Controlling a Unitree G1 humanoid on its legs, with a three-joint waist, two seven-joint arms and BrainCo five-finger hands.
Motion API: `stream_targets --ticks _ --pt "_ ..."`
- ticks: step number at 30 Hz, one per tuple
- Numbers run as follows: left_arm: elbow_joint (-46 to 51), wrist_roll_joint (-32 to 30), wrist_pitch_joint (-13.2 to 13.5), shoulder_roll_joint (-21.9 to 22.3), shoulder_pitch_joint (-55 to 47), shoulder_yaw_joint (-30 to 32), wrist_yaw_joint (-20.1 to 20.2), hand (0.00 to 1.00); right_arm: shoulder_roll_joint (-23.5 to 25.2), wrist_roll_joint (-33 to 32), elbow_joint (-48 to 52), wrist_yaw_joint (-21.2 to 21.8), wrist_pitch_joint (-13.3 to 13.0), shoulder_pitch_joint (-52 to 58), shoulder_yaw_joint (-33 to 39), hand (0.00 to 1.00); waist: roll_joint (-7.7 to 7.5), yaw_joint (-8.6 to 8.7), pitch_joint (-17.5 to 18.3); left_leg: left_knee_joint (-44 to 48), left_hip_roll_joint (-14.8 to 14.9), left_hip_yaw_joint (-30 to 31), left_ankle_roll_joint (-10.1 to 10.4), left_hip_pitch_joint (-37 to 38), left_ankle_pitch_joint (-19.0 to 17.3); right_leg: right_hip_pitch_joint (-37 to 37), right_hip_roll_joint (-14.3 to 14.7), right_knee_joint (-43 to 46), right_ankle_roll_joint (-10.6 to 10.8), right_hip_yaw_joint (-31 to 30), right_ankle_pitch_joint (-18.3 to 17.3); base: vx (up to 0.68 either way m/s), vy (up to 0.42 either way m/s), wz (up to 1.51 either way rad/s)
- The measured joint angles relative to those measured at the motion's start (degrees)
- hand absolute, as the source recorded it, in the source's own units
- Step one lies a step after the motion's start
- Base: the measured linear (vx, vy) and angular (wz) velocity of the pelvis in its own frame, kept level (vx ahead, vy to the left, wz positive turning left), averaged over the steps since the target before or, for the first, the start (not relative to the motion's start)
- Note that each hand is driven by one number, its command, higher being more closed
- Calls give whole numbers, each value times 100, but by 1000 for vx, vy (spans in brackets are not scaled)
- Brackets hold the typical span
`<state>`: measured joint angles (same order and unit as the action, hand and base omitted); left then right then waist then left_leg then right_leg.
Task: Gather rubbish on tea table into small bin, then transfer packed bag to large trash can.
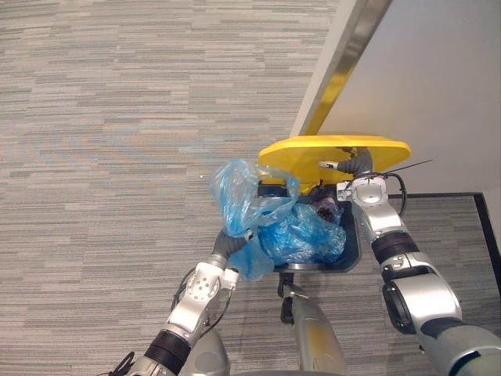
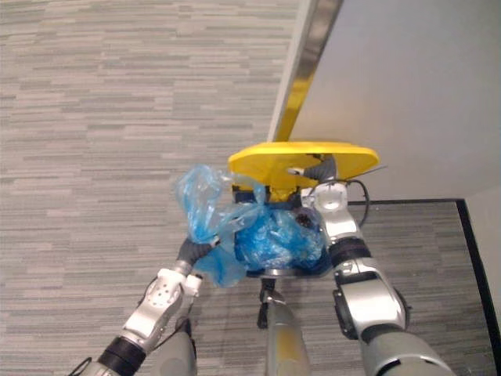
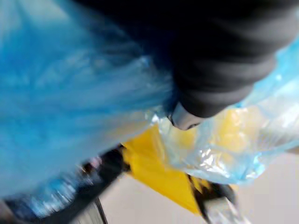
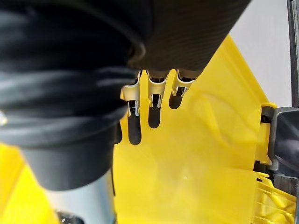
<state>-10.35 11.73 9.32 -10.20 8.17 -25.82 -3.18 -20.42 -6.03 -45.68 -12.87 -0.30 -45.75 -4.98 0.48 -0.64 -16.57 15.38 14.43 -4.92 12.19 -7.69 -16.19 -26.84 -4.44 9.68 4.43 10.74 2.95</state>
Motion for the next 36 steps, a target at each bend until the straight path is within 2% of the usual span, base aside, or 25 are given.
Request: stream_targets --ticks 7,14,17,22,24,29,34,35,36 --pt "278 339 8 223 583 -828 172 100 -34 -100 -2 141 63 -232 -220 0 31 67 -81 -78 -32 -234 0 208 0 9 44 50 -26 -202 22 35 15 -13" --pt "246 279 11 466 1217 -1184 176 100 -39 -136 -16 187 126 -592 -445 0 51 168 -256 -122 -105 -375 -2 292 2 -60 34 104 -24 -364 41 14 12 -11" --pt "-281 38 16 550 1635 -1107 -11 100 -41 -135 -14 185 125 -766 -449 0 51 185 -350 -117 -155 -424 -4 265 3 -129 19 106 -3 -443 84 -4 4 -9" --pt "-1543 -397 -55 495 2314 -575 -333 100 -99 -134 353 155 110 -843 -454 0 0 359 -664 -26 -167 -414 -7 174 -5 -159 4 52 12 -453 123 0 0 0" --pt "-1997 -739 -140 393 2710 -449 -448 100 -239 -134 676 148 57 -856 -456 0 -79 373 -733 57 -184 -431 -5 -100 -4 -419 -2 43 14 -487 188 4 -18 -5" --pt "-2693 -1135 -325 281 3330 -447 -555 100 -236 -136 955 98 22 -969 -455 0 -205 469 -1014 224 -116 -455 19 -307 -18 -544 29 45 13 -478 257 35 -17 -2" --pt "-3272 -1405 -459 407 3606 -509 -542 100 -172 -196 1393 51 -36 -899 -472 0 -229 477 -1026 544 -55 -509 24 -748 -171 -885 65 60 -31 -521 299 32 -3 -6" --pt "-3455 -1464 -501 458 3680 -509 -536 0 -125 -226 1522 52 -41 -832 -473 0 -231 468 -1027 599 -5 -537 36 -817 -189 -928 94 61 -36 -511 302 47 -14 -5" --pt "-3494 -1502 -511 470 3688 -507 -533 0 -102 -261 1594 49 -42 -793 -471 0 -231 466 -1027 604 13 -540 50 -821 -198 -932 106 61 -36 -505 302 64 -19 -10"
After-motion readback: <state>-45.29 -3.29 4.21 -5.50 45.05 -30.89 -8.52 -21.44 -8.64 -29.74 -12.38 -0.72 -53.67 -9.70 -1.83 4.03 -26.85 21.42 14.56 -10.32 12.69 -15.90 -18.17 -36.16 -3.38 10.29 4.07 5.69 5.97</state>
